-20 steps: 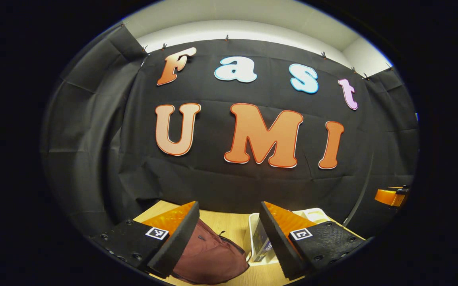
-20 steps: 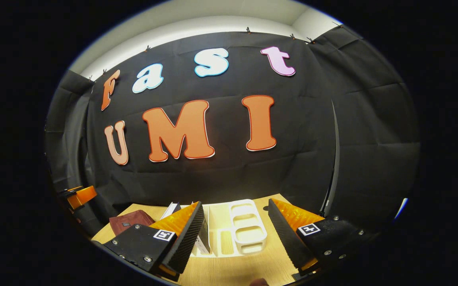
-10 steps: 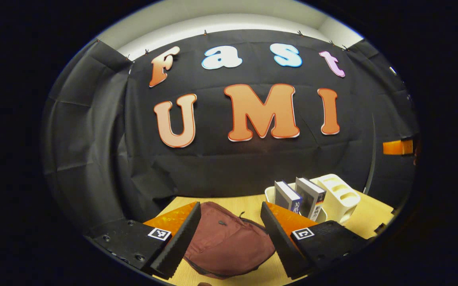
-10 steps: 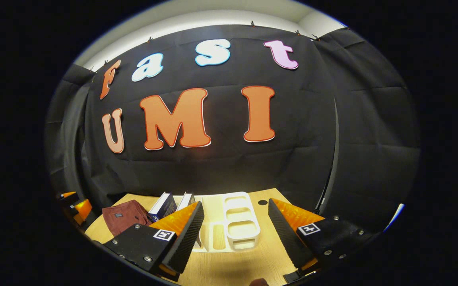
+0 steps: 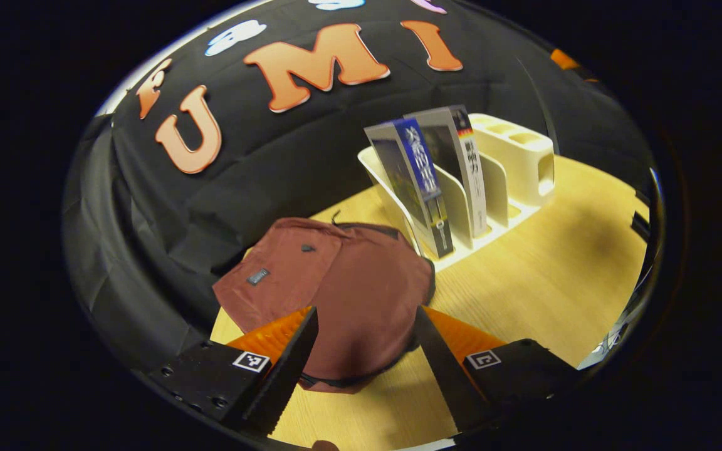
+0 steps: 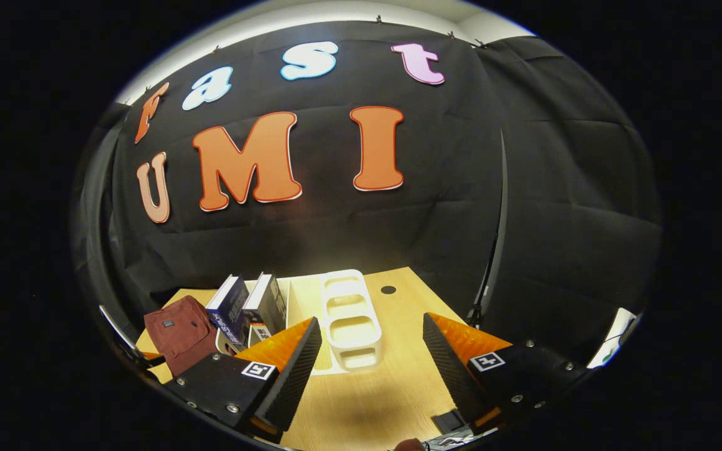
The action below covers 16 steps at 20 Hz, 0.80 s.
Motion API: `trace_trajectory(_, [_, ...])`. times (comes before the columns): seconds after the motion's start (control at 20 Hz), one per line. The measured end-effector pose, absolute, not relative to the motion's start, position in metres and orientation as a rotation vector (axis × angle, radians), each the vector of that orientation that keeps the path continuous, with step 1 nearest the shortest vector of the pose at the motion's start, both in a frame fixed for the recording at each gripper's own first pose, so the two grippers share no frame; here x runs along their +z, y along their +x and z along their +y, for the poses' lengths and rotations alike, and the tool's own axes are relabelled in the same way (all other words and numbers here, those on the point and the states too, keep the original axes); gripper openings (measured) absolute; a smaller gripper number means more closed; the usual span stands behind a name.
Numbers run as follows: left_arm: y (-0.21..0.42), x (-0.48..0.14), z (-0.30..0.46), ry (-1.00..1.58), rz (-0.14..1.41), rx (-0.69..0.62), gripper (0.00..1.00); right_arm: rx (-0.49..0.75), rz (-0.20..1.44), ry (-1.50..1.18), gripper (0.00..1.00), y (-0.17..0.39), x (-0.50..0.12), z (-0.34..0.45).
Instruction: Open the schoolbag, grab two books from the bookshelf and put them into the schoolbag.
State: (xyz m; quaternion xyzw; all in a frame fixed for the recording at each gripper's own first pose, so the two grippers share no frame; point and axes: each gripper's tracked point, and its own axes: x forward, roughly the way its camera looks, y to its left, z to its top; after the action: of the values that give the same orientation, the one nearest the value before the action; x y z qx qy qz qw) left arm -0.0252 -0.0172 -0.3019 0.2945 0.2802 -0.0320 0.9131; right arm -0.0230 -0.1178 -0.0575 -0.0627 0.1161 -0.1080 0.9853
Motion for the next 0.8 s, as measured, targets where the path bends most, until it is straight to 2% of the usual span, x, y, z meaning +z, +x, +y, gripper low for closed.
trace_trajectory(0.05, [-0.025, -0.323, -0.012, 0.653, 0.638, -0.051, 0.98, -0.229, 0.25, -0.123, 0.96, -0.025, -0.061, -0.124])
trace_trajectory(0.3, [-0.004, -0.354, -0.01, 0.773, 0.686, -0.059, 0.98, -0.239, 0.292, -0.102, 0.97, -0.026, -0.071, -0.13])
trace_trajectory(0.5, [0.014, -0.361, -0.007, 0.756, 0.739, -0.079, 0.98, -0.208, 0.31, -0.103, 0.97, -0.023, -0.078, -0.116])
trace_trajectory(0.6, [0.012, -0.364, -0.013, 0.734, 0.749, -0.118, 0.93, -0.191, 0.316, -0.097, 0.97, -0.019, -0.081, -0.109])
trace_trajectory(0.65, [0.012, -0.363, -0.015, 0.739, 0.749, -0.125, 0.68, -0.188, 0.316, -0.1, 0.96, -0.017, -0.081, -0.107])
trace_trajectory(0.7, [0.011, -0.364, -0.017, 0.753, 0.765, -0.148, 0.39, -0.181, 0.313, -0.105, 0.97, -0.015, -0.081, -0.106])
trace_trajectory(0.8, [0.013, -0.363, -0.019, 0.744, 0.784, -0.182, 0.07, -0.178, 0.31, -0.094, 0.97, -0.011, -0.08, -0.107])
